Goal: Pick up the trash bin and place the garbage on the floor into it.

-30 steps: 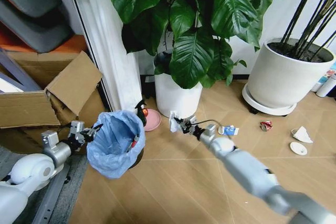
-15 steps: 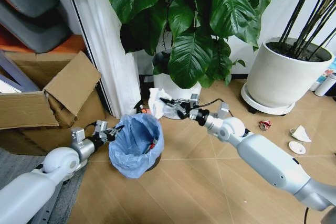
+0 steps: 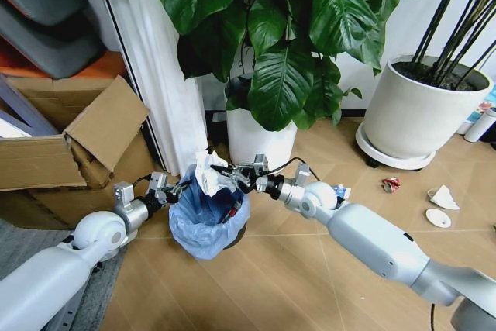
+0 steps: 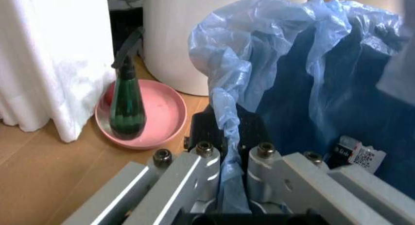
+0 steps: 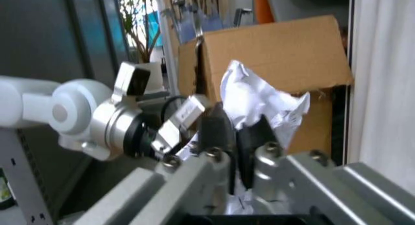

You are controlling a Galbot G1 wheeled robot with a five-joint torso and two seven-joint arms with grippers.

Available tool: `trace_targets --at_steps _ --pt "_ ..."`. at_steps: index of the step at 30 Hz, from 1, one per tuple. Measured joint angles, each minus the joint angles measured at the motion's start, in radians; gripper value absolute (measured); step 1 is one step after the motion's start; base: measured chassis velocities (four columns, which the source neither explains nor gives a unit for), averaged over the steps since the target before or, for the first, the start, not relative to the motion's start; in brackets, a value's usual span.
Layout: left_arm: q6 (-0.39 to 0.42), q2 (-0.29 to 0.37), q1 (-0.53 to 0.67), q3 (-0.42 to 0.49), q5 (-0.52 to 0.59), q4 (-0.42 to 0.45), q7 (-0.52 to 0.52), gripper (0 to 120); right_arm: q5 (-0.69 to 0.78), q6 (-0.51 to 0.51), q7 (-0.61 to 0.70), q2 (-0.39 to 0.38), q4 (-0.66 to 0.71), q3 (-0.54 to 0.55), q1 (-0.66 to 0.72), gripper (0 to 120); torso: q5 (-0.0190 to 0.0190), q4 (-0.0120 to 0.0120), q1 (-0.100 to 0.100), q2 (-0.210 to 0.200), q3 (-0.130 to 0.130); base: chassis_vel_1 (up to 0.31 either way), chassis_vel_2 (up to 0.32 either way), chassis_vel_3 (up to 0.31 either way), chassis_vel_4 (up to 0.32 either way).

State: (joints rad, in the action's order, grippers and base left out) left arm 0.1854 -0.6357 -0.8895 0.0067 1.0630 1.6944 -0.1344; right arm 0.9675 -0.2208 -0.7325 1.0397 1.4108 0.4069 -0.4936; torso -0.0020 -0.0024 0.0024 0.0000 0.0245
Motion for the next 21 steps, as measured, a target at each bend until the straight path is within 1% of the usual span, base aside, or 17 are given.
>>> trace_targets --at_steps 3,4,5,7,8,9,11,12,13,14,15,16,17,18,20,21 --pt "0.001 0.003 0.003 -0.003 0.003 0.003 0.001 0 -0.011 0.003 -0.003 -0.001 -0.014 0.005 0.0 19 0.0002 -0.0002 0.0 0.0 0.0 0.0 0.0 0.0 0.0" --pt "0.001 0.003 0.003 -0.003 0.003 0.003 0.001 0 -0.011 0.003 -0.003 -0.001 -0.014 0.005 0.0 19 0.0002 -0.0002 0.0 0.0 0.0 0.0 0.0 0.0 0.0" --pt "0.001 0.004 0.003 -0.003 0.003 0.003 0.001 0 -0.012 0.004 -0.003 -0.001 -0.015 0.005 0.0 22 0.0001 -0.0002 0.0 0.0 0.0 0.0 0.0 0.0 0.0" --pt "0.001 0.005 0.003 -0.006 0.004 0.003 0.002 0 -0.015 0.005 -0.003 -0.002 -0.019 0.005 0.001 32 0.0001 -0.0002 0.0 0.0 0.0 0.0 0.0 0.0 0.0" --pt "0.001 0.005 0.003 -0.007 0.004 0.003 0.002 0 -0.015 0.005 -0.003 -0.003 -0.02 0.005 0.001 35 0.0001 -0.0002 0.0 0.0 0.0 0.0 0.0 0.0 0.0" --pt "0.001 0.005 0.003 -0.007 0.004 0.003 0.002 0 -0.015 0.005 -0.003 -0.003 -0.02 0.005 0.001 35 0.0001 -0.0002 0.0 0.0 0.0 0.0 0.0 0.0 0.0" --pt "0.001 0.004 0.003 -0.009 0.004 0.002 0.002 0 -0.016 0.007 -0.004 -0.004 -0.023 0.005 0.001 47 0.0 -0.0002 0.0 0.0 0.0 0.0 0.0 0.0 0.0" --pt "0.002 0.003 0.003 -0.01 0.004 0.002 0.002 0 -0.016 0.008 -0.005 -0.005 -0.024 0.005 0.001 51 0.0001 -0.0002 0.0 0.0 0.0 0.0 0.0 0.0 0.0" --pt "0.002 0.003 0.003 -0.01 0.004 0.002 0.002 0 -0.016 0.008 -0.005 -0.005 -0.024 0.005 0.001 51 0.0001 -0.0002 0.0 0.0 0.0 0.0 0.0 0.0 0.0" --pt "0.002 0.003 0.003 -0.01 0.004 0.001 0.002 0 -0.016 0.008 -0.006 -0.005 -0.024 0.005 -0.001 57 0.0 -0.0002 0.0 0.0 0.0 0.0 0.0 0.0 0.0" --pt "0.002 0.003 0.003 -0.01 0.005 0.001 0.002 0 -0.016 0.008 -0.006 -0.004 -0.024 0.005 -0.003 60 -0.0001 -0.0002 0.0 0.0 0.0 0.0 0.0 0.0 0.0" --pt "0.003 0.003 0.005 -0.01 0.006 0.0 0.003 0 -0.015 0.008 -0.006 -0.003 -0.023 0.003 -0.007 66 0.0001 -0.0002 0.0 0.0 0.0 0.0 0.0 0.0 0.0" --pt "0.003 0.003 0.005 -0.01 0.006 0.0 0.003 0 -0.015 0.008 -0.006 -0.003 -0.023 0.003 -0.007 66 0.0001 -0.0002 0.0 0.0 0.0 0.0 0.0 0.0 0.0" --pt "0.003 0.003 0.005 -0.01 0.007 -0.001 0.003 0 -0.015 0.008 -0.006 -0.003 -0.021 -0.001 -0.009 69 0.0002 -0.0002 0.0 0.0 0.0 0.0 0.0 0.0 0.0" --pt "0.004 0.003 -0.006 -0.025 0.008 -0.001 0.003 0 -0.014 0.008 -0.004 0.0 -0.015 -0.023 -0.022 81 0.0001 -0.0003 0.0 0.0 0.0 0.0 0.0 0.0 0.0" --pt "0.004 0.004 -0.014 -0.032 0.007 -0.001 0.003 0 -0.013 0.008 -0.003 0.0 -0.013 -0.034 -0.027 84 0.0002 -0.0002 0.0 0.0 0.0 0.0 0.0 0.0 0.0"
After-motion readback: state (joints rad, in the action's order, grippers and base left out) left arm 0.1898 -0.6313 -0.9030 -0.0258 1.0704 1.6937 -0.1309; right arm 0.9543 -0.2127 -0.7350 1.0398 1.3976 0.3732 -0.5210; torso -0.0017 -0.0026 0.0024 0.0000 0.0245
